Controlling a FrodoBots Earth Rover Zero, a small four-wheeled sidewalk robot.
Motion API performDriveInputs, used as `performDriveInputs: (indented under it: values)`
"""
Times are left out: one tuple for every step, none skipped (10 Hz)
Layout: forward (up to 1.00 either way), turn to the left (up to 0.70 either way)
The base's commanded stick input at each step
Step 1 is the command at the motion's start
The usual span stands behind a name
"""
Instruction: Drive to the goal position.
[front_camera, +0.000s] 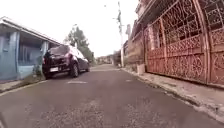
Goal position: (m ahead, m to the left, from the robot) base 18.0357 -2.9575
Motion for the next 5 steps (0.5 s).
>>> performDriveInputs:
  values:
    - [0.7,0.0]
    - [0.7,0.0]
    - [0.7,0.0]
    - [0.7,0.0]
    - [0.7,0.0]
